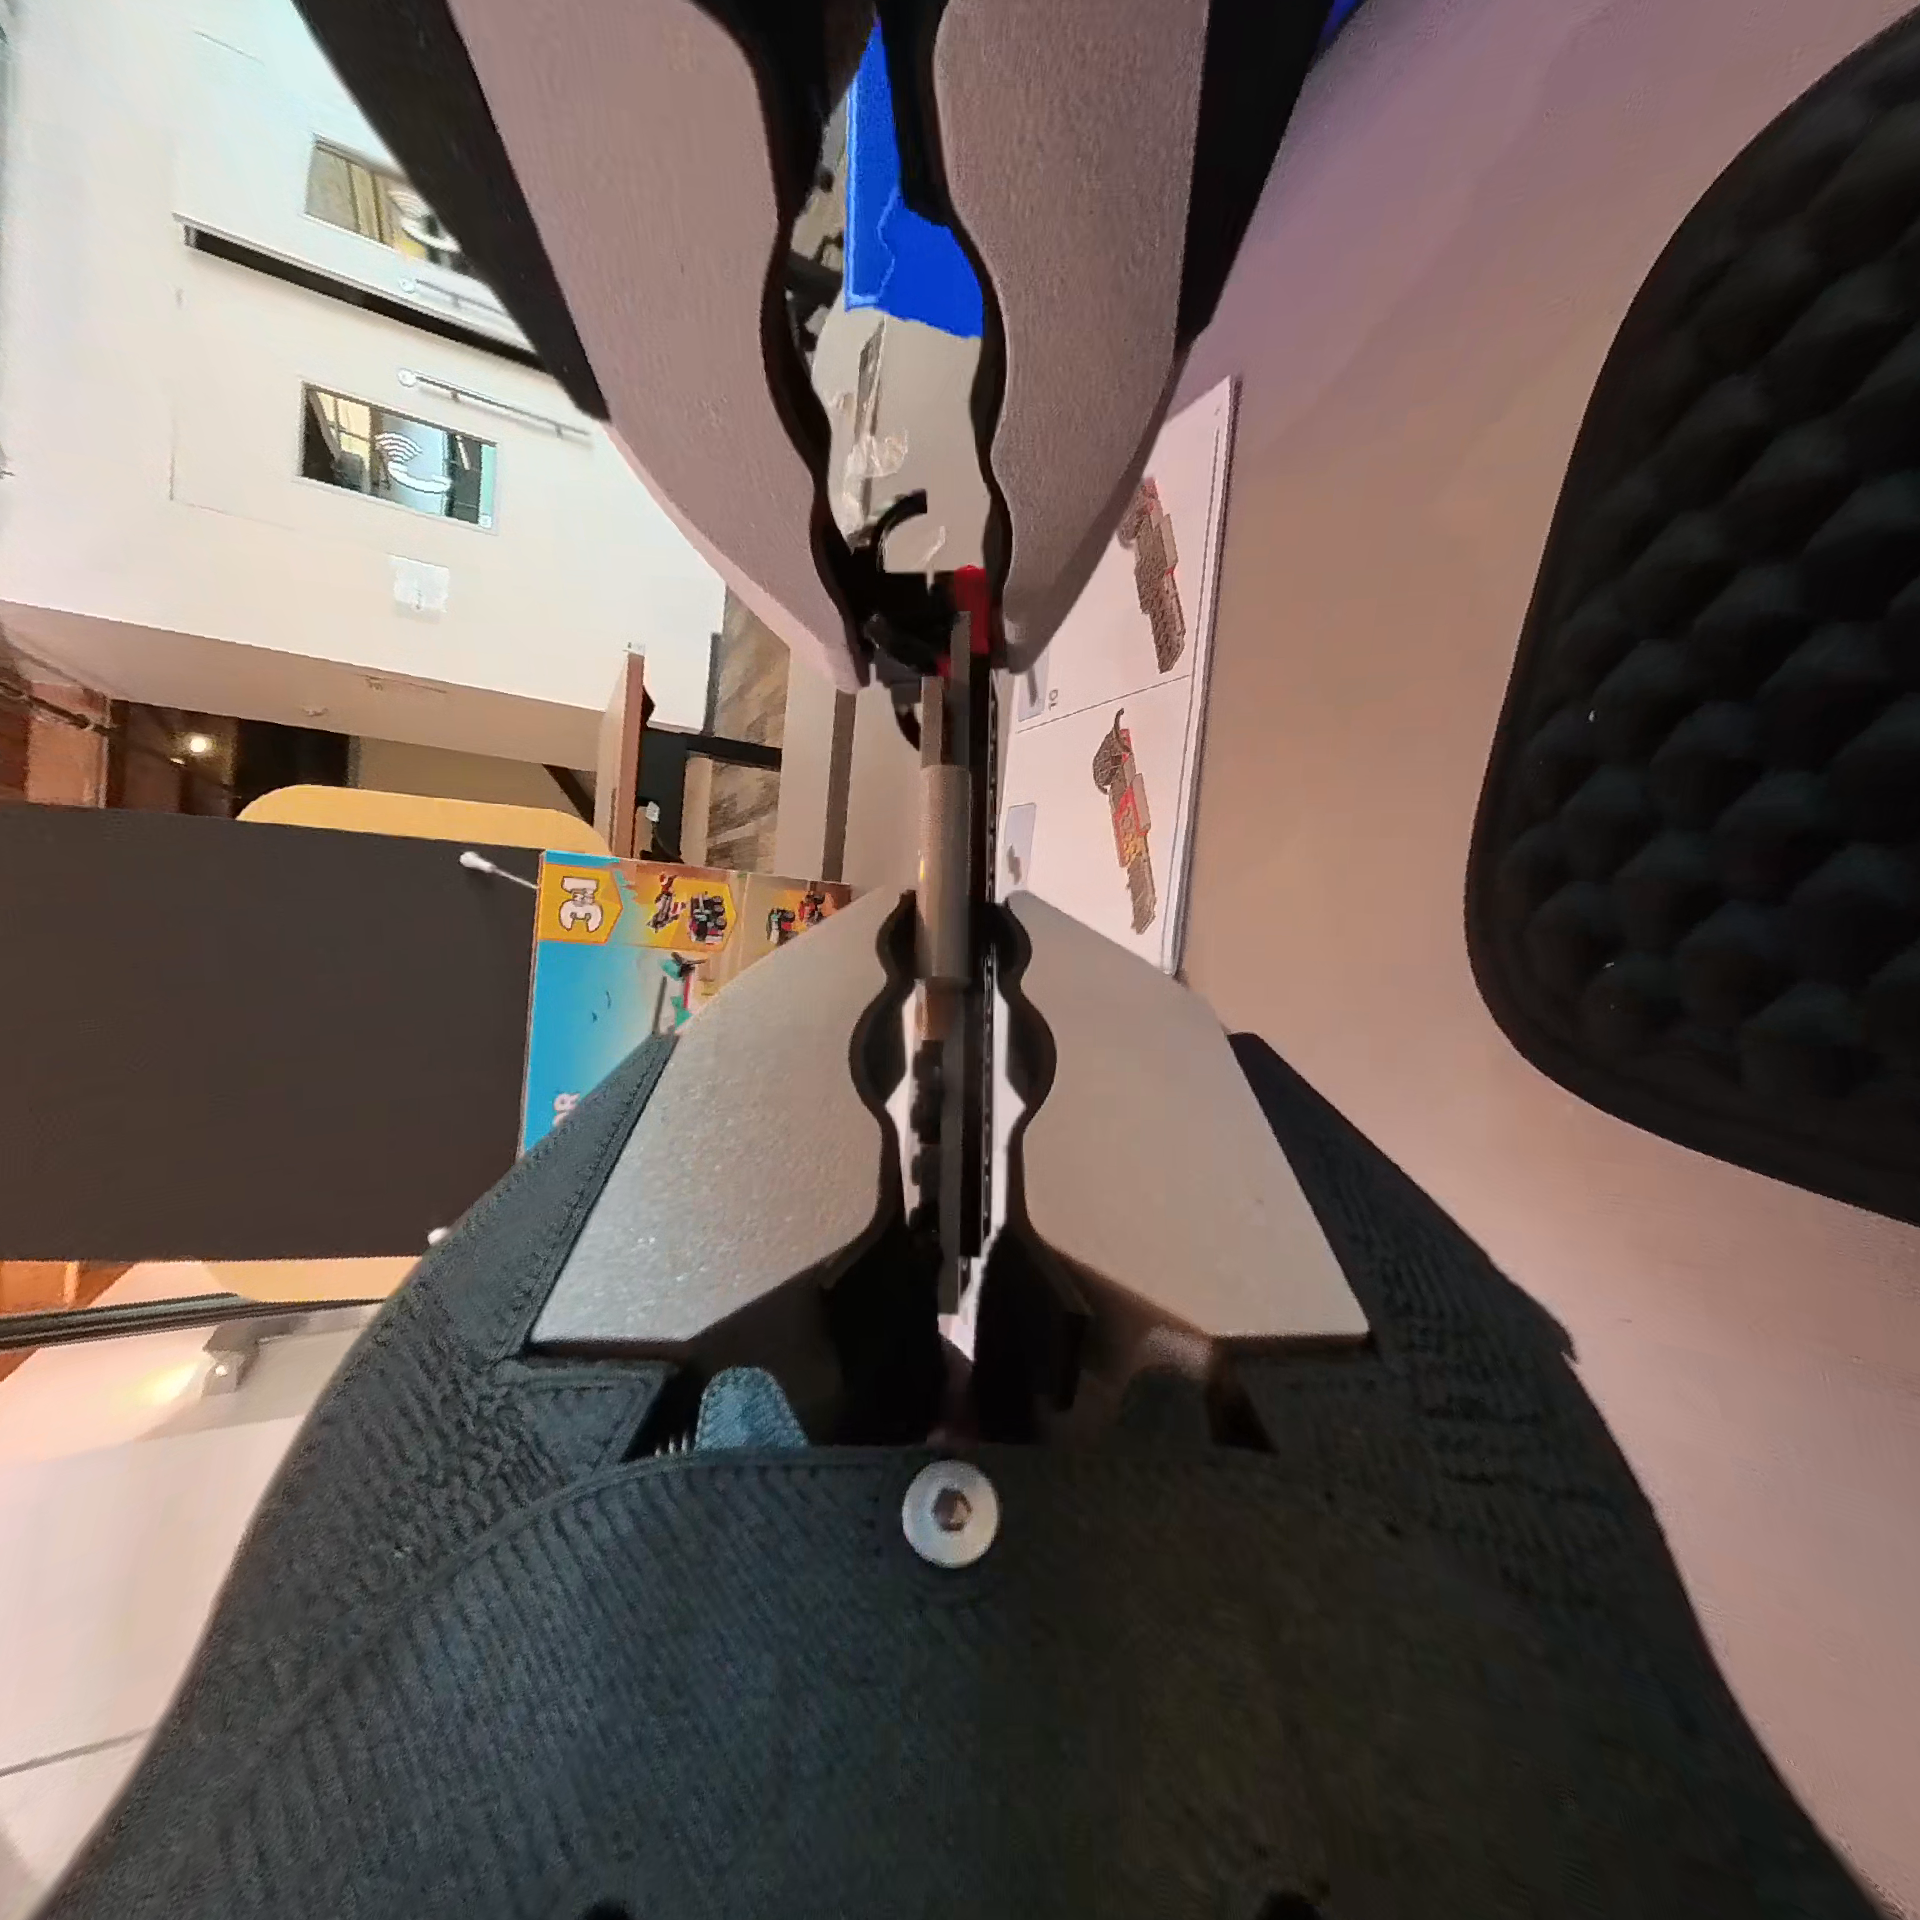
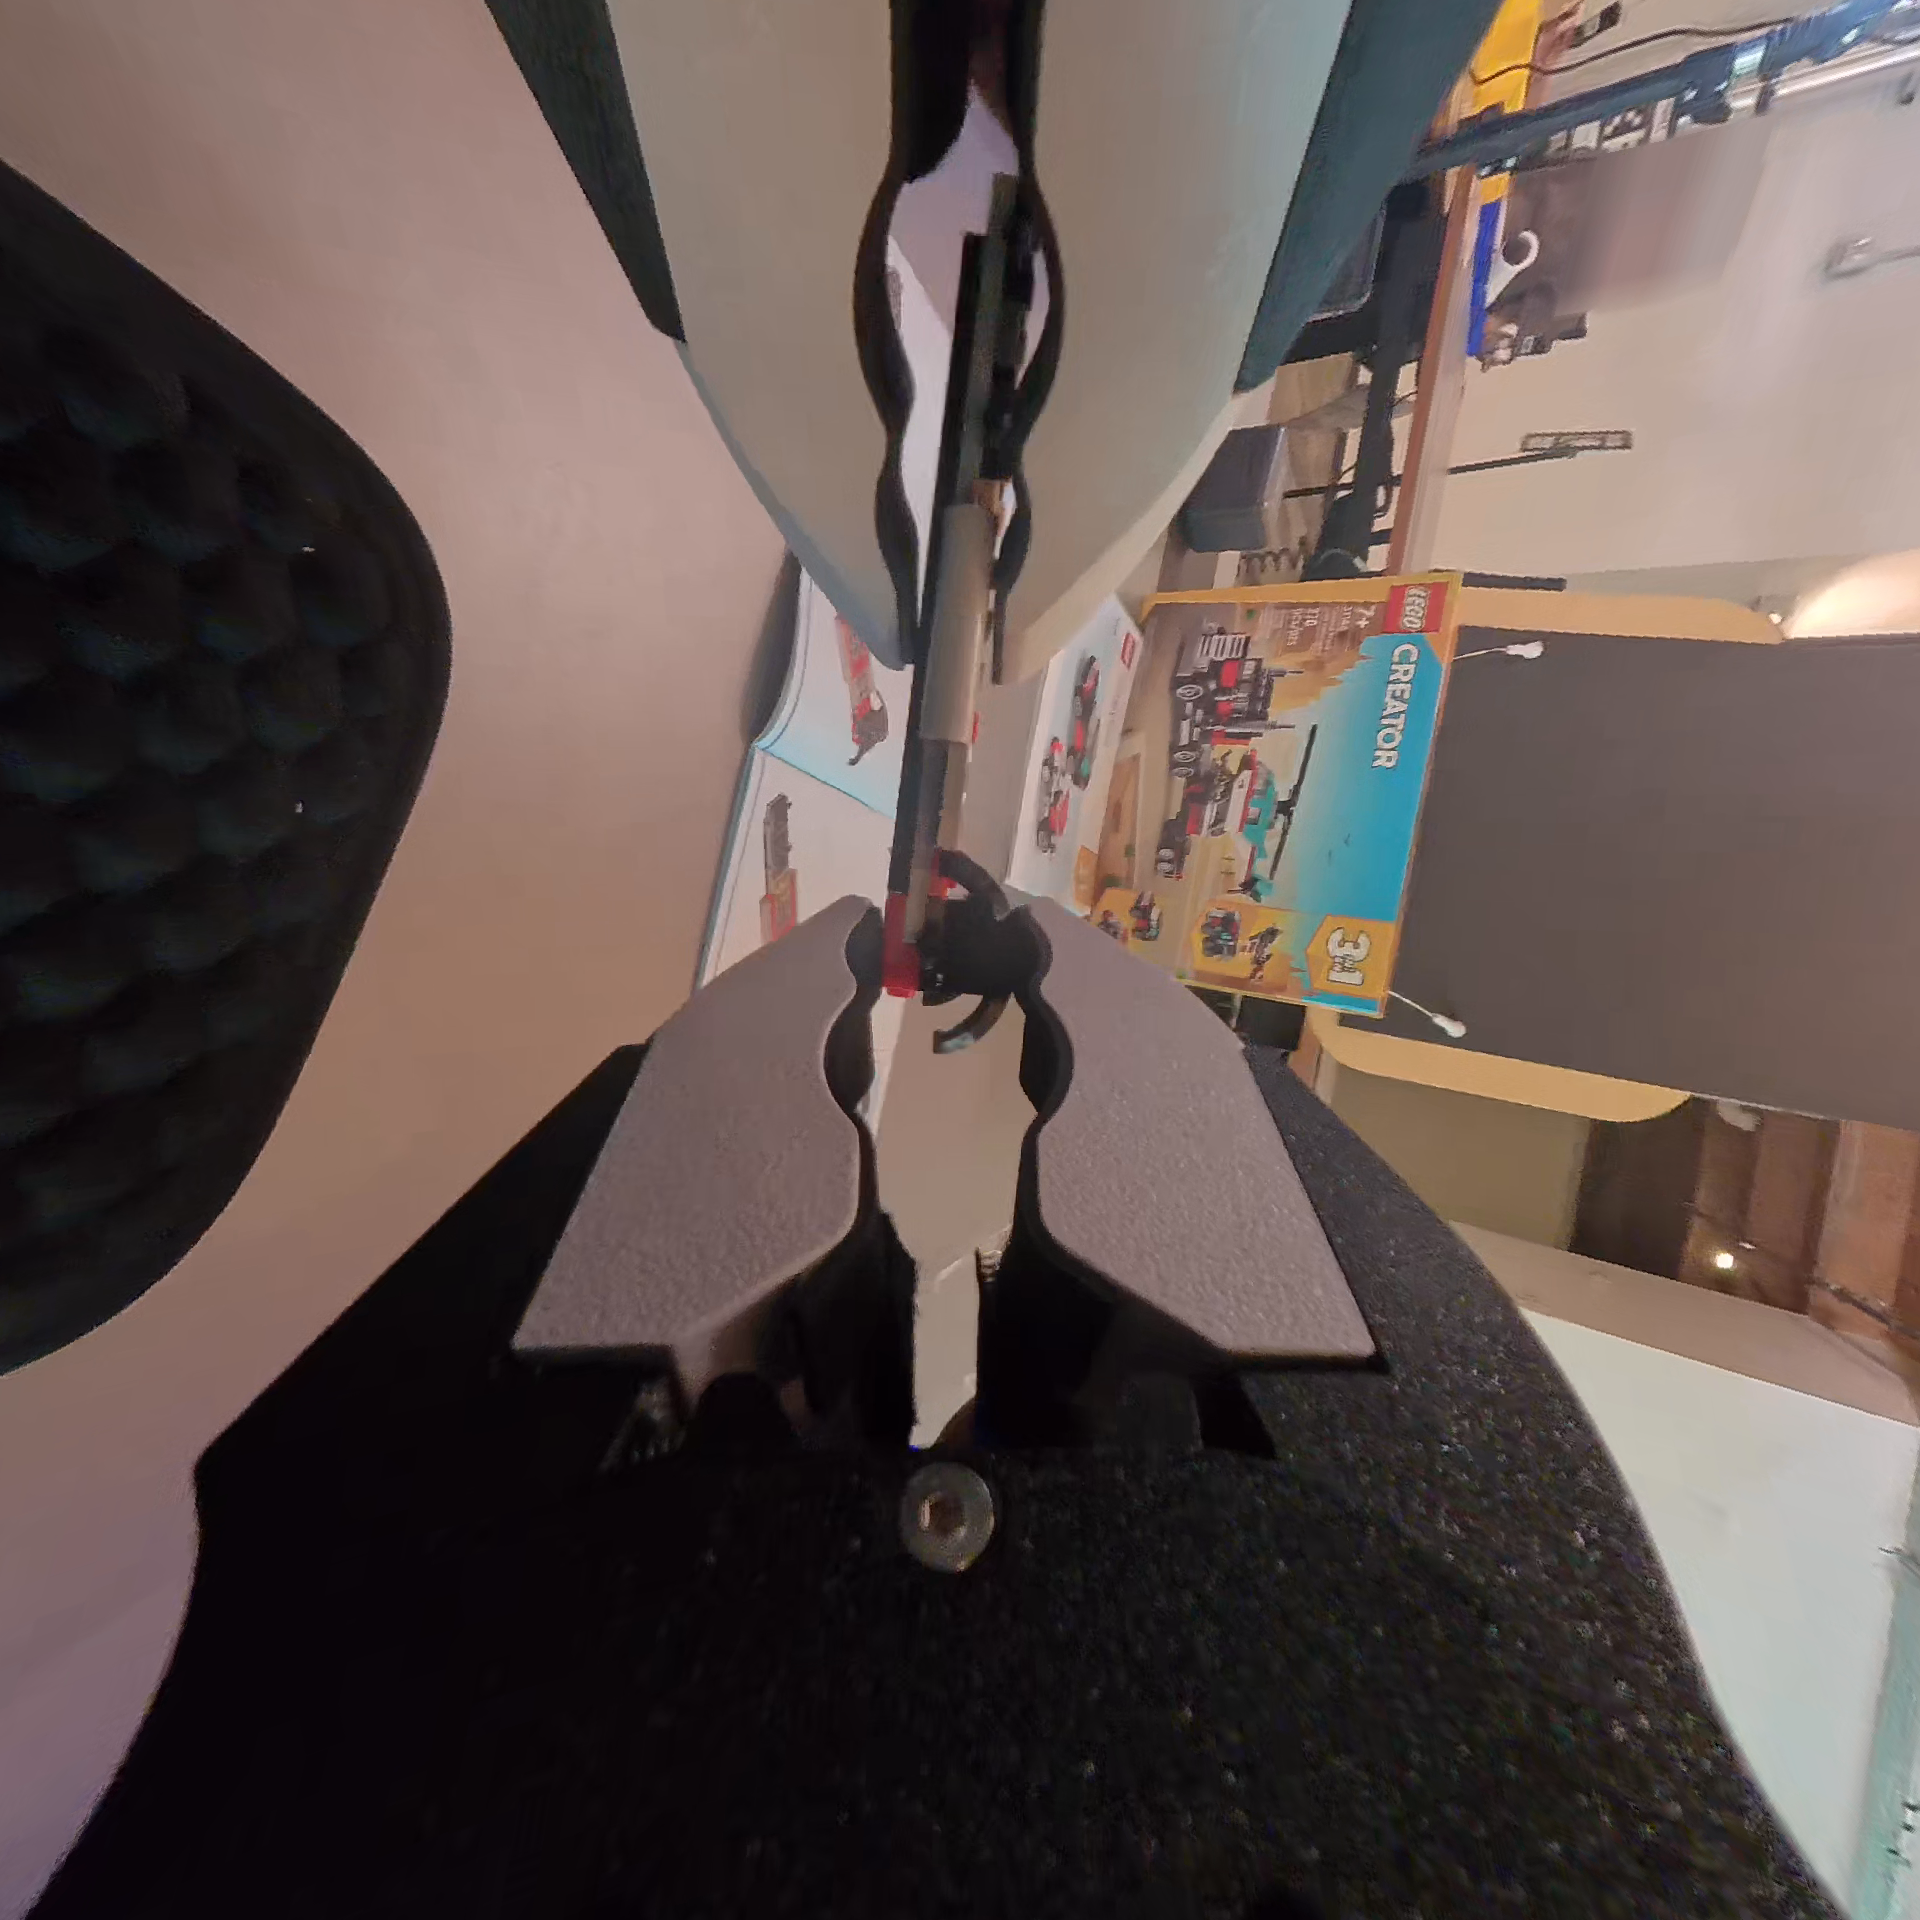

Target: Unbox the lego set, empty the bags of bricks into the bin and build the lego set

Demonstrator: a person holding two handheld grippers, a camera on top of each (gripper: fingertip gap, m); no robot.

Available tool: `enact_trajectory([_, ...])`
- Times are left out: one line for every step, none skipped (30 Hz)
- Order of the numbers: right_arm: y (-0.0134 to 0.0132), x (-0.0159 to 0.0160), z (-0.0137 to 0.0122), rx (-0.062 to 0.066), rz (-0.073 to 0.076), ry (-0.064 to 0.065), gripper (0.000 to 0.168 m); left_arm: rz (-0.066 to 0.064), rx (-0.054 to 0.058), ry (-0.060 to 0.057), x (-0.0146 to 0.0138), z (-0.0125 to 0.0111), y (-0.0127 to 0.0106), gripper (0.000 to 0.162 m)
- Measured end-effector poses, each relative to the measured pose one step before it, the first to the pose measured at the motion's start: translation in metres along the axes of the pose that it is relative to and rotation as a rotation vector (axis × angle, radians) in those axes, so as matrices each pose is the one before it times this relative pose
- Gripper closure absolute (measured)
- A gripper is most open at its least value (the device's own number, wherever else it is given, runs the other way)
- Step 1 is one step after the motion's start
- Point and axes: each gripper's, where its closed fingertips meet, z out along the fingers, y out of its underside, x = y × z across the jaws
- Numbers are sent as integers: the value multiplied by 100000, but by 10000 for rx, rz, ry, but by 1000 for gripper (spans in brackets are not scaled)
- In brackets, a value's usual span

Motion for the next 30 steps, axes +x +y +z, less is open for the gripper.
enact_trajectory([23, 41, 75, -26, -190, 119, 144, 163, -83, -105, -132, 61, 100, 148])
enact_trajectory([15, -33, 78, -37, -157, 59, 143, 123, -43, -59, -87, 45, 68, 148])
enact_trajectory([14, -105, 80, -17, 25, -35, 143, 51, -39, 26, 15, 54, 72, 148])
enact_trajectory([75, -26, 29, -23, 176, -36, 144, 10, 2, 78, 98, 53, 31, 148])
enact_trajectory([125, 262, -78, -15, 213, 142, 145, -39, 46, 44, 72, 11, -25, 148])
enact_trajectory([-22, 183, -131, 114, 150, 74, 145, -50, 71, -50, -43, -34, -82, 149])
enact_trajectory([36, 193, -64, 67, 181, 108, 146, -8, 31, -195, -272, -76, -57, 148])
enact_trajectory([-18, 142, -49, 110, 115, 123, 146, 28, 4, -177, -274, -73, -17, 147])
enact_trajectory([30, 21, 17, 74, 117, 55, 146, 13, 4, -117, -227, -36, 3, 144])
enact_trajectory([23, 87, 8, 97, 136, 110, 146, -15, 11, -133, -278, -42, 22, 141])
enact_trajectory([13, 177, 4, 121, 196, 151, 146, -9, 27, -203, -379, -68, 24, 138])
enact_trajectory([-20, 309, -14, 188, 316, 201, 146, -4, 42, -309, -548, -134, 22, 134])
enact_trajectory([85, 364, -15, 176, 453, 178, 146, -27, 63, -389, -719, -213, 51, 131])
enact_trajectory([202, 573, -49, 186, 535, 288, 146, -128, 102, -384, -790, -281, 111, 124])
enact_trajectory([208, 554, -78, 274, 633, 241, 146, -361, 192, -372, -878, -350, 182, 117])
enact_trajectory([118, 463, -90, 383, 768, 149, 145, -670, 328, -349, -987, -402, 223, 112])
enact_trajectory([-44, 394, -101, 529, 893, 112, 145, -992, 470, -205, -930, -449, 202, 109])
enact_trajectory([-312, 201, -108, 734, 1014, 0, 145, -1314, 609, 30, -699, -462, 70, 106])
enact_trajectory([-609, 25, -131, 950, 1022, -74, 146, -1563, 793, 360, -276, -409, -137, 106])
enact_trajectory([-546, -78, -87, 861, 855, -104, 145, -1721, 1020, 691, 175, -287, -338, 104])
enact_trajectory([-646, -546, -43, 875, 658, -414, 146, -1753, 1133, 1017, 604, -177, -338, 102])
enact_trajectory([-800, -590, 37, 899, 598, -351, 146, -1643, 982, 1167, 791, -147, -130, 101])
enact_trajectory([-794, -855, 128, 852, 493, -478, 145, -1286, 699, 973, 623, -95, 39, 101])
enact_trajectory([-616, -922, 232, 677, 388, -487, 146, -678, 434, 615, 363, 21, 142, 102])
enact_trajectory([-399, -644, 259, 482, 262, -275, 146, -58, 59, 388, 385, 196, 330, 102])
enact_trajectory([-283, -604, 236, 354, 154, -271, 146, 329, -246, 369, 608, 338, 437, 104])
enact_trajectory([-283, -442, 184, 287, 106, -190, 146, 430, -369, 283, 615, 424, 408, 105])
enact_trajectory([-246, -320, 135, 241, 93, -131, 146, 385, -335, 264, 621, 441, 266, 106])
enact_trajectory([-121, -276, 104, 162, 77, -114, 146, 290, -196, 172, 491, 382, 68, 112])
enact_trajectory([40, -190, 79, 55, 36, -60, 145, 209, -16, 14, 235, 266, -165, 117])
